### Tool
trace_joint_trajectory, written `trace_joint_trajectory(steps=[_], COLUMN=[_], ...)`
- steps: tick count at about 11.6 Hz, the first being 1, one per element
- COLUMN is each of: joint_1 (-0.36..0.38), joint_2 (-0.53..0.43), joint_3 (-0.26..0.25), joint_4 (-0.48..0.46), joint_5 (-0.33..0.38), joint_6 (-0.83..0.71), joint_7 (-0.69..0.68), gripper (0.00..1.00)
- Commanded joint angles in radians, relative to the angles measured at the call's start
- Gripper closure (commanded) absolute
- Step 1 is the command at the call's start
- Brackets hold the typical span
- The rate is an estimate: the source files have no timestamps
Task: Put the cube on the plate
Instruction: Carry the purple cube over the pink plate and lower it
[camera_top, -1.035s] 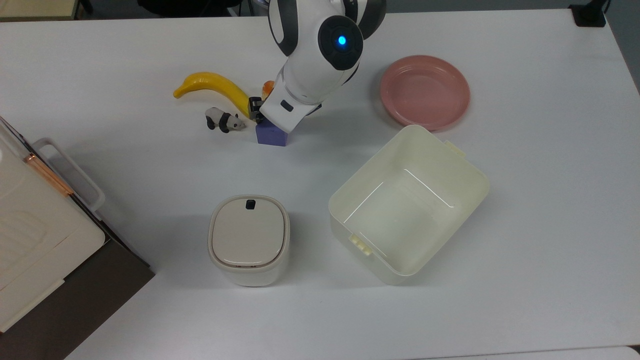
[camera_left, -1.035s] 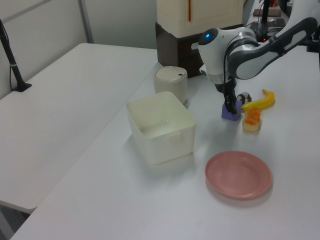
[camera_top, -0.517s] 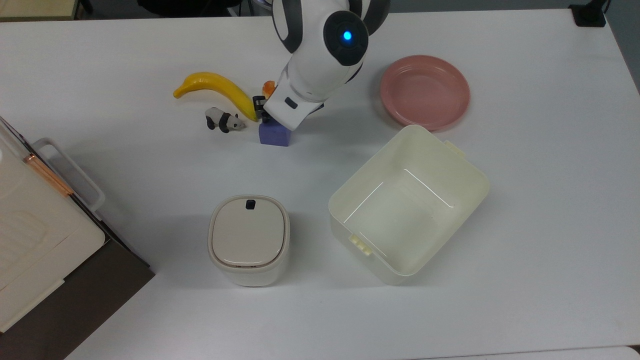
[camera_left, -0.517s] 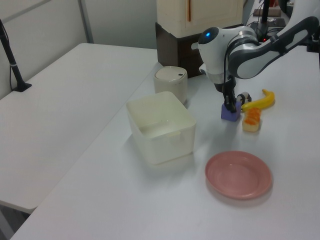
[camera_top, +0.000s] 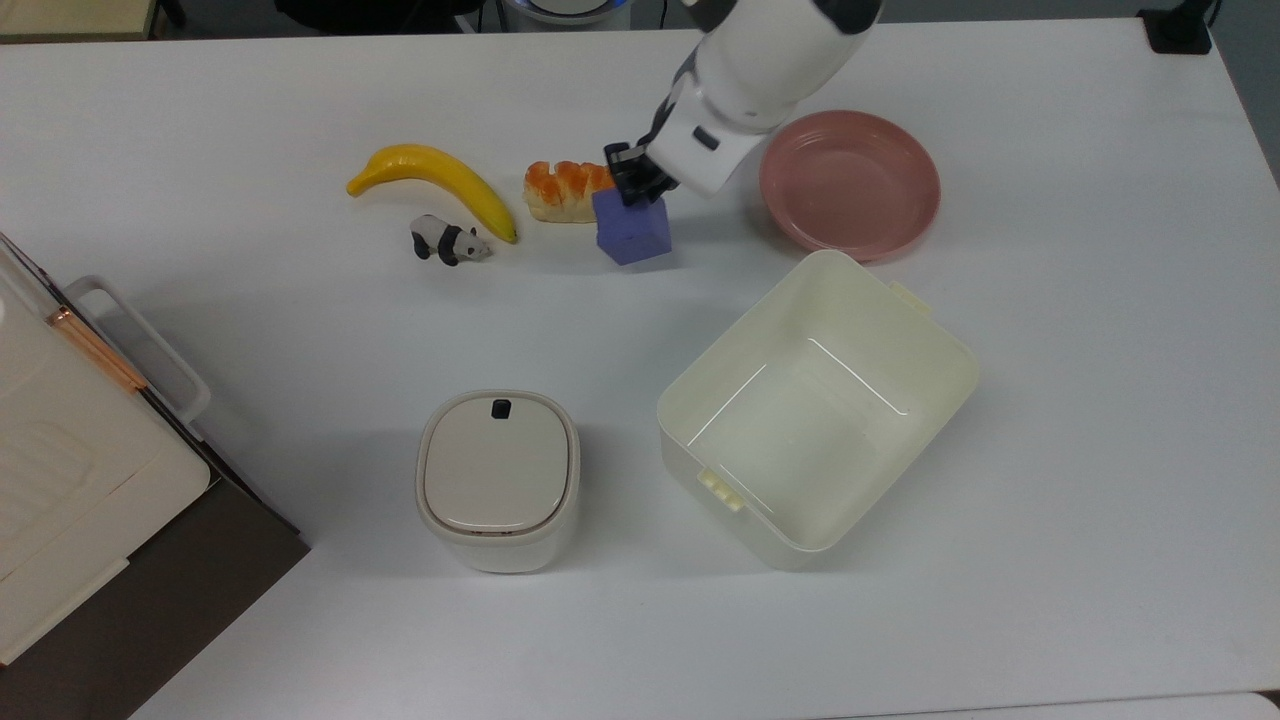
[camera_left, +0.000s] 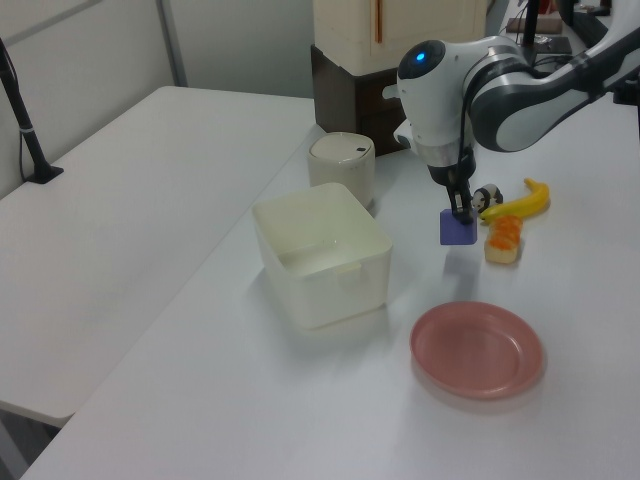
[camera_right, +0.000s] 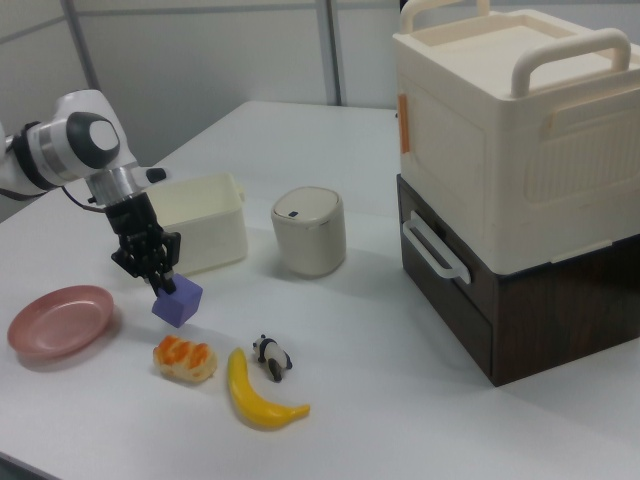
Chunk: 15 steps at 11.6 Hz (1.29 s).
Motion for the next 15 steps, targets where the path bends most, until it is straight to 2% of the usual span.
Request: trace_joint_trajectory(steps=[1, 2, 5, 10, 14, 15], joint_1=[0.008, 0.001, 0.036, 0.185, 0.213, 0.208], joint_2=[-0.025, -0.033, -0.023, 0.013, 0.046, 0.055], joint_3=[0.032, 0.093, 0.174, 0.179, 0.250, 0.250], joint_4=[-0.005, -0.001, 0.037, 0.044, 0.066, 0.094], joint_5=[-0.003, -0.003, -0.003, -0.007, 0.004, 0.029], joint_6=[-0.029, -0.050, -0.074, -0.072, -0.061, -0.063], joint_7=[0.051, 0.083, 0.188, 0.314, 0.415, 0.430], gripper=[1.00, 1.00, 1.00, 1.00, 1.00, 0.82])
